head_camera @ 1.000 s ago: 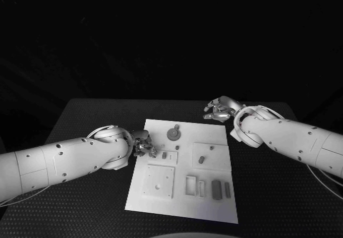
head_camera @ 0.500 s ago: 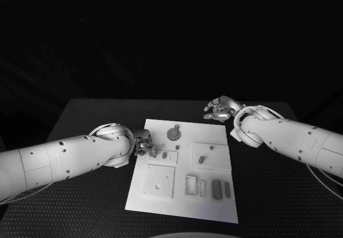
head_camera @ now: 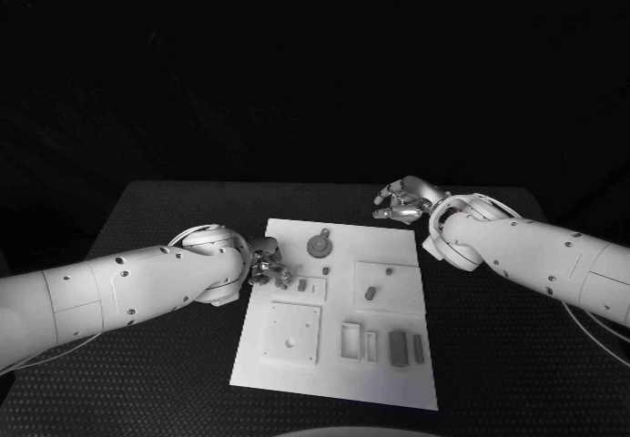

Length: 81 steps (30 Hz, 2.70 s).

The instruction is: Assemble the parts on the task board

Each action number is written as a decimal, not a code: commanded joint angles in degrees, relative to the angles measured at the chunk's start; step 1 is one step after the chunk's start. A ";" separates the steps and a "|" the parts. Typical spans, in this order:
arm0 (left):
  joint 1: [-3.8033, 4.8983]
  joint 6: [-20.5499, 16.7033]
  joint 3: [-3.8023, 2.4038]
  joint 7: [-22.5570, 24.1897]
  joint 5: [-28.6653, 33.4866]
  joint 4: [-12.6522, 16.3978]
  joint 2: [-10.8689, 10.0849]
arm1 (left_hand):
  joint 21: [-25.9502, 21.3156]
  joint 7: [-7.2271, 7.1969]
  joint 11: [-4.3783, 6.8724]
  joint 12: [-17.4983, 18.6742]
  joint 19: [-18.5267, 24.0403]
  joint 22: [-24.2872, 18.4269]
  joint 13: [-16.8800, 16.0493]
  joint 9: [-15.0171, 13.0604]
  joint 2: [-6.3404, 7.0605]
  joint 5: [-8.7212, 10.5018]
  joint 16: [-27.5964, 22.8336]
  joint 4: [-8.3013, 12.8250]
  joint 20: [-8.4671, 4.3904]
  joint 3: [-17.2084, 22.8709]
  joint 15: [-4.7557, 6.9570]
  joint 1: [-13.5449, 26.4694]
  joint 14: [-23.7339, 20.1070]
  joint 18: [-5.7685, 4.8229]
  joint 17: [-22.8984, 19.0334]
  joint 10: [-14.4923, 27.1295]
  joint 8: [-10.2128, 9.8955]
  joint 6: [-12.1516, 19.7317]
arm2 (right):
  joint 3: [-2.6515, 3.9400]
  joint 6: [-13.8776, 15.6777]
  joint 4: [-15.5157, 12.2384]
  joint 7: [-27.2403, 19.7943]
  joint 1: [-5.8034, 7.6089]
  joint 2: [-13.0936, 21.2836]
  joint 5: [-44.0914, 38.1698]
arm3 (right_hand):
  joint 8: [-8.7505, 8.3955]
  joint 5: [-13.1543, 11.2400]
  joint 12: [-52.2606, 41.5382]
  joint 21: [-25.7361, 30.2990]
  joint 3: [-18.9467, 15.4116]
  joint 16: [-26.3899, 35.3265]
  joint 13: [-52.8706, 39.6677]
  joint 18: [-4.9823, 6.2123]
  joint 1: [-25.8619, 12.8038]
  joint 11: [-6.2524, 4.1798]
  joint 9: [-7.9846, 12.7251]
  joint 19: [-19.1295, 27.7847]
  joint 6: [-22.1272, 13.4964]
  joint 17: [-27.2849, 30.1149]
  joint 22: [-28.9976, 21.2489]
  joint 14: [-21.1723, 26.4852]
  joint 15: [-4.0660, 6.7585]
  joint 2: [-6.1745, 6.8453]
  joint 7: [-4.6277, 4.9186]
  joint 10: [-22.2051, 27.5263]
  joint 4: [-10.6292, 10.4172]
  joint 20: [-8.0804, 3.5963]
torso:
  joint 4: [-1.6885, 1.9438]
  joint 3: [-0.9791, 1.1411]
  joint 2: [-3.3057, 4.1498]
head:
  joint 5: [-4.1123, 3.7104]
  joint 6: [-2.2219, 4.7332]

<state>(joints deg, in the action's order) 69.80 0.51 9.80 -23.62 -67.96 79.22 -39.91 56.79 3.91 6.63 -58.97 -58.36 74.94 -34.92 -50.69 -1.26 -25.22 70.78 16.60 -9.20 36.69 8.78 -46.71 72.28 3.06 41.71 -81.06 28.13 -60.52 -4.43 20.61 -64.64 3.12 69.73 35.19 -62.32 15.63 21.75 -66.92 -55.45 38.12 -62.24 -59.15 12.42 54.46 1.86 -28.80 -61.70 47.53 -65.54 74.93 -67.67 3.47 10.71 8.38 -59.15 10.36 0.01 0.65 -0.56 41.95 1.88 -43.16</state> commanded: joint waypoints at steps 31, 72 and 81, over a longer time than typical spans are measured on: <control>-0.54 2.32 0.44 -1.02 -2.83 -1.26 0.99 | -1.30 -4.72 0.20 0.95 0.68 0.62 0.23 -2.50 7.46 21.22 -1.16 -7.73 -4.91 -1.66 0.45 6.13 -1.05 0.61 -0.84 1.35 -2.94 -7.32 | 0.02 -0.46 -0.07 -0.41 -0.02 0.00 -0.29 | 0.19 0.27 -0.34 0.22 -0.07 -0.29 0.11 2.58 -0.42 0.93 0.10 -0.11 1.31 0.11 1.04 0.36 -0.08 -0.06 0.79 6.51 0.43 -0.42 | 0.08 -0.12 -0.05 | -0.37 -0.15; 0.08 -7.42 -3.35 12.38 3.49 -0.44 0.66 | -8.80 1.74 -5.79 10.33 12.89 -0.48 3.44 0.28 9.02 21.91 -9.32 -5.09 -0.84 1.88 -4.57 -0.46 -15.66 -2.34 -4.50 16.56 -10.77 6.69 | 0.01 -0.40 0.32 -0.51 -0.02 -0.10 -0.29 | 0.12 0.34 -0.37 0.24 -0.07 -0.30 0.18 2.58 -0.42 0.97 0.14 -0.11 1.17 0.15 1.03 0.39 -0.11 -0.05 0.83 6.56 0.47 -0.41 | 0.06 -0.12 -0.03 | -0.94 1.02; 0.01 -15.75 -2.51 24.99 -3.94 -1.94 3.87 | -15.63 3.11 -11.17 24.31 18.73 -2.88 12.55 5.23 9.66 21.84 -18.19 -0.54 5.59 2.77 -10.88 -16.02 -21.04 -1.43 -10.32 24.21 -12.96 9.11 | 0.01 -0.42 0.63 -0.52 -0.02 -0.37 -0.29 | 0.12 0.35 -0.37 0.24 -0.07 -0.31 0.18 2.58 -0.42 0.97 0.14 -0.11 1.17 0.15 1.03 0.39 -0.11 -0.06 0.83 6.56 0.47 -0.41 | 0.03 -0.03 -0.01 | -0.99 1.56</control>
<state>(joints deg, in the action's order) 69.80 -9.81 7.28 -7.05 -67.27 77.38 -36.41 41.53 7.17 -4.12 -35.79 -39.80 72.21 -23.18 -45.87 8.28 -3.58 53.02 16.00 -3.75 39.70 -1.70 -61.90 51.17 1.29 31.76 -57.00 15.35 -51.49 -4.43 20.62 -64.07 3.06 69.73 34.89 -62.35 15.63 21.75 -66.92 -55.45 37.96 -62.24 -59.06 12.42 54.46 1.86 -28.71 -61.70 47.54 -65.46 74.93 -67.78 3.36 10.71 8.37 -59.15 10.52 0.01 0.69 -0.63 41.93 0.97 -41.75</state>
